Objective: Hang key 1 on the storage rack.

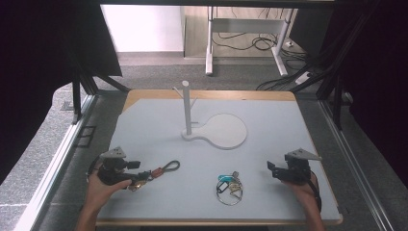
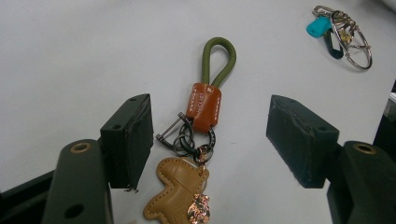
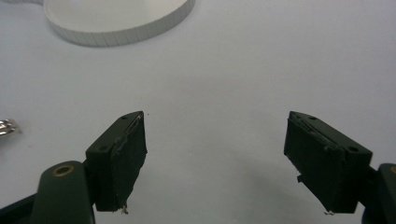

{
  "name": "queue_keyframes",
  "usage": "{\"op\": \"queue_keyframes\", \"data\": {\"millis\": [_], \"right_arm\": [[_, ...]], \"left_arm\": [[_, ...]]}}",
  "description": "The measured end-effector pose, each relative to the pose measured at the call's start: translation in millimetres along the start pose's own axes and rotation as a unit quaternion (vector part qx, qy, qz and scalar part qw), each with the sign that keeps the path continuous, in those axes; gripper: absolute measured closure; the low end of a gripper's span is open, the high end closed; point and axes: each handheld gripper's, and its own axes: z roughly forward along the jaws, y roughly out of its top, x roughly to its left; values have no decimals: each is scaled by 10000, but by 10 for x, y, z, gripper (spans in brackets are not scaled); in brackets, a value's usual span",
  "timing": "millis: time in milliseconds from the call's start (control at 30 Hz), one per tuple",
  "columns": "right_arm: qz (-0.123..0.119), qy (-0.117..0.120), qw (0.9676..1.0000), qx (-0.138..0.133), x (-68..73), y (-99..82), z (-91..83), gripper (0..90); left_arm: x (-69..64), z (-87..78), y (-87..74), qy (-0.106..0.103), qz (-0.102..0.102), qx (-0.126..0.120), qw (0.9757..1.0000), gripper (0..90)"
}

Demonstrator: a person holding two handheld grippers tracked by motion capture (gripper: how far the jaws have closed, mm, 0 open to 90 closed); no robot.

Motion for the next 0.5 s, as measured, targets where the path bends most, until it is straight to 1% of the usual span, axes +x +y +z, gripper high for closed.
{"op": "queue_keyframes", "data": {"millis": [133, 200, 233, 267, 367, 433, 467, 500], "right_arm": [[188, 179, 9995, -191, -63, 13, -53, 224], [191, 254, 9992, -251, -87, 15, -60, 228], [186, 278, 9991, -242, -98, 12, -63, 233], [183, 321, 9990, -237, -109, 4, -61, 234], [194, 425, 9986, -238, -142, -22, -59, 241], [215, 459, 9985, -228, -151, -33, -60, 243], [222, 480, 9984, -216, -160, -51, -63, 248], [210, 477, 9984, -222, -164, -55, -66, 251]], "left_arm": [[-10, 1, 5, -1, 11, -22, 10000, 320], [-8, -3, 9, 18, 23, -29, 10000, 320], [-6, -7, 13, 36, 22, -29, 10000, 319], [3, -14, 23, 96, 16, 2, 10000, 318], [8, -14, 26, 109, -17, 3, 9999, 318], [4, -9, 25, 120, -11, 38, 9999, 318], [-4, 6, 37, 178, 20, 166, 9997, 318], [-12, 4, 50, 204, 57, 239, 9995, 318]]}}
